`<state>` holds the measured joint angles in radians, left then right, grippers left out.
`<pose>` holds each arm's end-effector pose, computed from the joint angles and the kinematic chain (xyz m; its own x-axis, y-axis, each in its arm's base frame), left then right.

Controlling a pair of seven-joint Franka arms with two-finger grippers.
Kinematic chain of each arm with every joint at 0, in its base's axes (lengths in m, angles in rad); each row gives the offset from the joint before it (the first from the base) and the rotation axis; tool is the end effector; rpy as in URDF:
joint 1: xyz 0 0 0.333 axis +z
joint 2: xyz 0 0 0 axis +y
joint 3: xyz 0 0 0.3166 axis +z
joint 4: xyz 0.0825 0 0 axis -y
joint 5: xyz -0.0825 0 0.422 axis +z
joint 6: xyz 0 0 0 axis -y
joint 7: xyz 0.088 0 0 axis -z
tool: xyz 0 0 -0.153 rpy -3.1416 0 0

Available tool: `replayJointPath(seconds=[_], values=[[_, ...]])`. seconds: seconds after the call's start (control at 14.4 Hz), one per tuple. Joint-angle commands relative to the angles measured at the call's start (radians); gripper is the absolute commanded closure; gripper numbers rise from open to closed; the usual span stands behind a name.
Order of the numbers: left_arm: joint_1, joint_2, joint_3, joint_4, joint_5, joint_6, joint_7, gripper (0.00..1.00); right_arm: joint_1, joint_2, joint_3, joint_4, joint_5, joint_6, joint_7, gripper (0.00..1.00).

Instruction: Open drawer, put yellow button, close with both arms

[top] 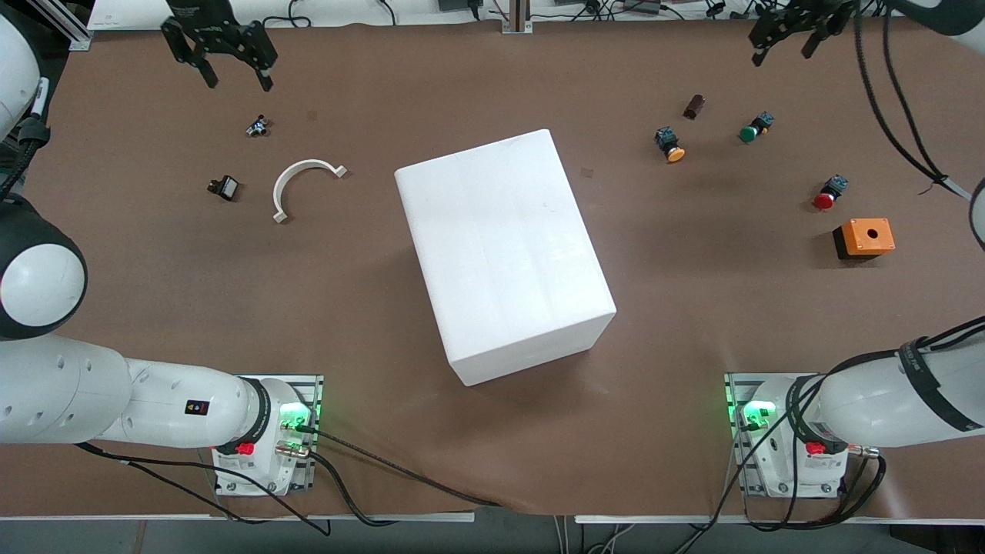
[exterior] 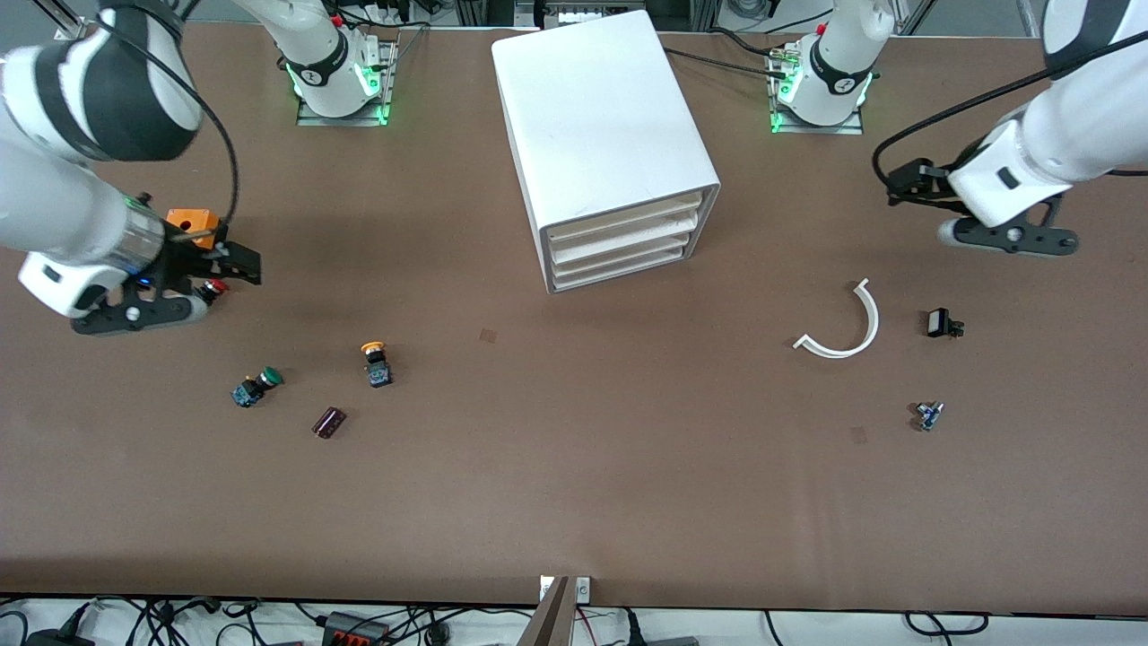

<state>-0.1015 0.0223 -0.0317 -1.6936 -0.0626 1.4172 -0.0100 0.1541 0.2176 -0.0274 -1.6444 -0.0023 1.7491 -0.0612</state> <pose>0.5519 -0.0842 0.4965 0.9472 -0.1267 -0.2946 -0.1141 -0.9917 0.0597 0.6418 0.0824 0.4203 0.9760 0.1864 -0.1129 0.1877 -0.9822 0.0012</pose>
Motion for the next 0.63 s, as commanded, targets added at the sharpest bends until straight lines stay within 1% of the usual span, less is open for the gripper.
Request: replayJointPath(seconds=[0.0, 0.14, 0.21, 0.28, 0.42, 0.56], values=[[-0.006, 0.053, 0.003, 0.008, -0.097, -0.049, 0.013, 0.0, 0.03, 0.078, -0.003, 0.005, 0.018, 0.076, -0.006, 0.0], [-0.02, 0.093, 0.001, -0.001, -0.224, -0.035, 0.025, 0.0, 0.054, 0.133, -0.003, 0.006, 0.018, 0.13, -0.008, 0.0], [-0.02, 0.106, -0.002, -0.011, -0.288, -0.008, 0.047, 0.0, 0.074, 0.166, -0.002, 0.011, 0.019, 0.16, -0.008, 0.0], [-0.021, 0.114, -0.008, -0.04, -0.357, 0.053, 0.094, 0.0, 0.085, 0.186, -0.002, 0.017, 0.019, 0.182, -0.011, 0.0], [-0.021, 0.139, -0.033, -0.083, -0.454, 0.174, 0.207, 0.0, 0.105, 0.232, -0.003, 0.018, 0.018, 0.216, -0.009, 0.0], [-0.02, 0.168, -0.051, -0.136, -0.619, 0.264, 0.309, 0.0, 0.117, 0.281, -0.003, 0.018, 0.018, 0.262, -0.009, 0.0]])
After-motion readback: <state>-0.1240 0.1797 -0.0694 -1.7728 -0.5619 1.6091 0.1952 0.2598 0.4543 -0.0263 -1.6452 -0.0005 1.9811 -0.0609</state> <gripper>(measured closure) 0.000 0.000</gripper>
